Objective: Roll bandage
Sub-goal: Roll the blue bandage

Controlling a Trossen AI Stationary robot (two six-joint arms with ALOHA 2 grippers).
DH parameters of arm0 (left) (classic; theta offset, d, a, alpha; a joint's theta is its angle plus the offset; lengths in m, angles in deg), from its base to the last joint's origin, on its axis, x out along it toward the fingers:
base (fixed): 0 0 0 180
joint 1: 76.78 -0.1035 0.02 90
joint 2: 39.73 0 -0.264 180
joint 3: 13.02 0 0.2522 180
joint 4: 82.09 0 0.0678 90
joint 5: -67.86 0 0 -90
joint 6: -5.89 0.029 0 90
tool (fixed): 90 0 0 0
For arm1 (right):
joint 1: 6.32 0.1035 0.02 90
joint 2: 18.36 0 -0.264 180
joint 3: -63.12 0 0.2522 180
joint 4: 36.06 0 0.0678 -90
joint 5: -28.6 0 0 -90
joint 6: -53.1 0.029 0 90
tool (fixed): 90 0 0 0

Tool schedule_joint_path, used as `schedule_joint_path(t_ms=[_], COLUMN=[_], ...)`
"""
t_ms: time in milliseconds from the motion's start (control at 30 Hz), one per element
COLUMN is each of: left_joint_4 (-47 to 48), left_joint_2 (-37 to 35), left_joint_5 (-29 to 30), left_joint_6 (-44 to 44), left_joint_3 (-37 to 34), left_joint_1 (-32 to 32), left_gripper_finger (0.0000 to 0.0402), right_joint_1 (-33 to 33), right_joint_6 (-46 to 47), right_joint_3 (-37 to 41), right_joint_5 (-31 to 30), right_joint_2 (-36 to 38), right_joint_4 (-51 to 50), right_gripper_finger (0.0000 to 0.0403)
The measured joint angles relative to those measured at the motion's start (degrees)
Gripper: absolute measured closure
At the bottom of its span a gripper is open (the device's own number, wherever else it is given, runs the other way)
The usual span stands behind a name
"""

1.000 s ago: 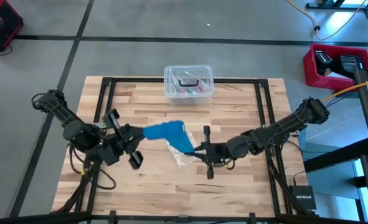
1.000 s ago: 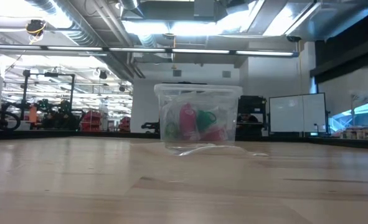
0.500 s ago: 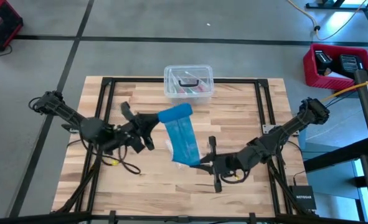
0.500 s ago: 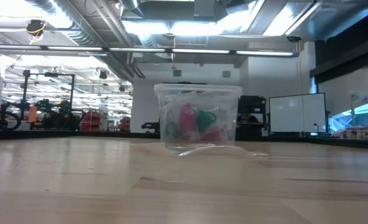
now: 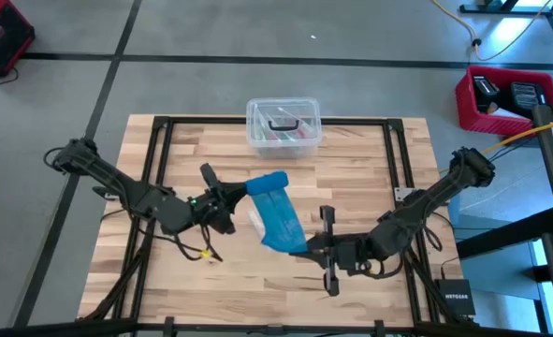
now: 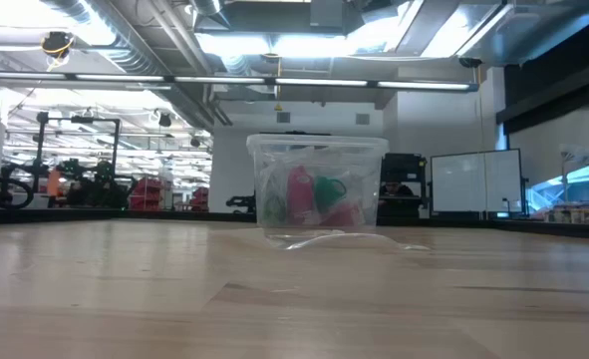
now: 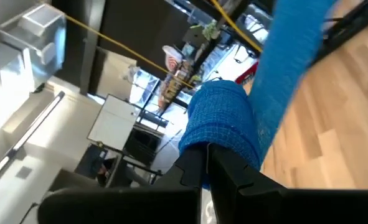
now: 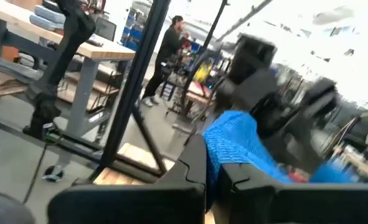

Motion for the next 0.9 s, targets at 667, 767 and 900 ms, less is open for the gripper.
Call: schedule_joint_path(t_ms=[667,767,900], left_joint_4=[4.20,1.60,-4.30], left_joint_2=[7.06,7.06,7.06], left_joint_5=[-14.97,-14.93,-14.55], left_joint_6=[-13.37,-10.87,-5.47], left_joint_3=[0.00,0.00,0.00], left_joint_1=[8.93,11.47,14.61], left_gripper_finger=[0.0400,0.0400,0.0400], right_joint_1=[-8.81,-11.62,-15.25], right_joint_6=[-6.12,-2.67,4.52], right_joint_3=[-12.37,-12.37,-12.37], right_joint_5=[-10.52,-10.23,-4.23], right_joint_2=[0.00,0.00,0.00], right_joint_4=[-16.62,-20.56,-26.44], right_gripper_finger=[0.0401,0.0401,0.0401])
